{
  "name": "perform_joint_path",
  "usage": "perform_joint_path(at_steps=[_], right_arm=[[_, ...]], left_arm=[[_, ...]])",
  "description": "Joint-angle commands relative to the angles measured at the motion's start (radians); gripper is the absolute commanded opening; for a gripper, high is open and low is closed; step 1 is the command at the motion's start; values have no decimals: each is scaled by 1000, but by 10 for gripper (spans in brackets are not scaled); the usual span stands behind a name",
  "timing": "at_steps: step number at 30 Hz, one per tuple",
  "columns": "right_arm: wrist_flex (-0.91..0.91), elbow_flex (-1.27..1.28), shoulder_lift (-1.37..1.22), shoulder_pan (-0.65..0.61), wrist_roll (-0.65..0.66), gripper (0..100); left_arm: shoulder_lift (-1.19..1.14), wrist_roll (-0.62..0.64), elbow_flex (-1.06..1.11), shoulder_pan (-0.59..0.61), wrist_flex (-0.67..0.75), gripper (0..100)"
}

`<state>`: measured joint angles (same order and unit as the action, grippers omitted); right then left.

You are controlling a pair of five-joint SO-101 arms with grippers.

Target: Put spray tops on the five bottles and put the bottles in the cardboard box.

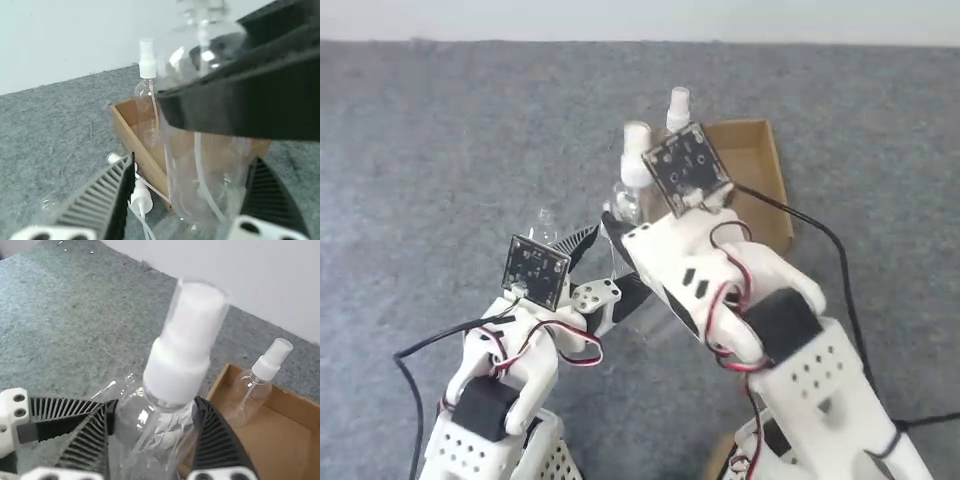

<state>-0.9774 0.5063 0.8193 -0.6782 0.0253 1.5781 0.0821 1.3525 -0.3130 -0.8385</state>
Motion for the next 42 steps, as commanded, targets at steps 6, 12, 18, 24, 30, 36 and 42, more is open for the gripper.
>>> perform_joint_path(at_steps=[6,12,18,24,30,36,42], right_arm=[[-33,-63,74,12,48,6],[-21,-91,68,225,121,6],[84,-68,24,418,203,6],[288,-18,-159,539,201,6],[453,-20,-358,559,203,6],[628,-20,-529,561,196,6],[746,-77,-691,562,196,6]], left_arm=[[3,-8,-2,9,23,326],[11,-8,5,9,21,311],[11,-8,7,9,23,187],[11,-2,7,140,40,6],[11,2,38,213,112,12],[9,2,56,212,137,12],[9,2,56,212,135,12]])
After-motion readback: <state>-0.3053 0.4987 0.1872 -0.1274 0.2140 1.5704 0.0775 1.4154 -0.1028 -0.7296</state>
